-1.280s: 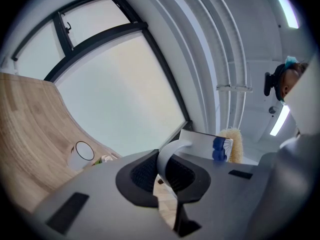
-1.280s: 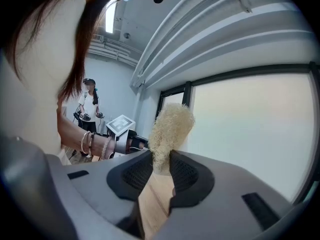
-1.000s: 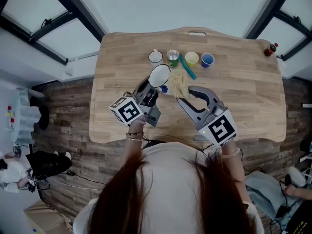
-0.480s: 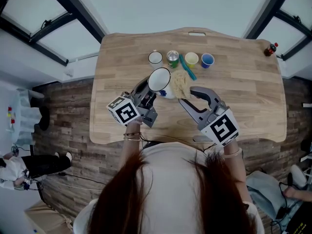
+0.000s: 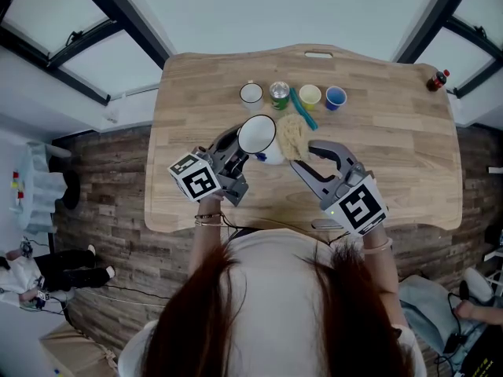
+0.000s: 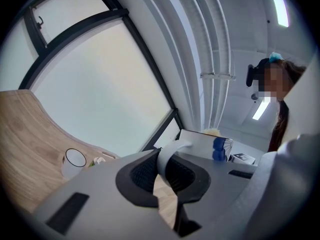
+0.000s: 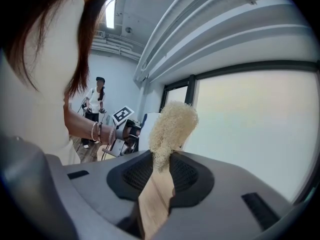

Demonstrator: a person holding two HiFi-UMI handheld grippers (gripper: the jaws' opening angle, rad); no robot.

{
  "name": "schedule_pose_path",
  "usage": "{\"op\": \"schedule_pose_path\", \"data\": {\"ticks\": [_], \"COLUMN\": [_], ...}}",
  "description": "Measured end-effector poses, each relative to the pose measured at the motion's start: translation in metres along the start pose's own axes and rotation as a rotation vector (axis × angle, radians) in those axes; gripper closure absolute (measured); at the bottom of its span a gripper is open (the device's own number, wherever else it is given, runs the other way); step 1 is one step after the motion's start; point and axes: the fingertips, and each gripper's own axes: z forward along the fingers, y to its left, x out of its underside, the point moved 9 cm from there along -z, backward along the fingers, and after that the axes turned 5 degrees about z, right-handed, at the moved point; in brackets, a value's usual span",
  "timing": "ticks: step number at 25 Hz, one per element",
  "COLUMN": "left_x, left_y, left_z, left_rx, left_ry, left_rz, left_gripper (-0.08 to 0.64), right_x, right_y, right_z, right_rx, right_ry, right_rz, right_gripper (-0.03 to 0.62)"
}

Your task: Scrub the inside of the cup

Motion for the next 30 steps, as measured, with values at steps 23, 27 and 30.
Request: {"op": "schedule_pose_path", "data": {"ticks": [23,27,30], "left_x": [0.001,0.001,0.000], "left_y": [-0.011,-0.014,-0.017], "left_z": [-0.002,-0.001,-0.001], "left_rx": [0.215,0.254,0.290], "left_ry": [0.127,0.147,0.170], "left_rz": [0.036,0.039,0.048], "left_gripper": [0.532,0.532,0.532], "right_x": [0.003,0.001,0.002], "right_y": [0.009,0.011,0.013], "right_z": [-0.005,-0.008,-0.011], "right_rx": [-0.108,-0.135,-0.154], "right_ry": [0.060,0.065,0.073], "right_rz": [-0.053,-0.077,-0.091], "right_gripper": [0.482,0.482,0.482]}}
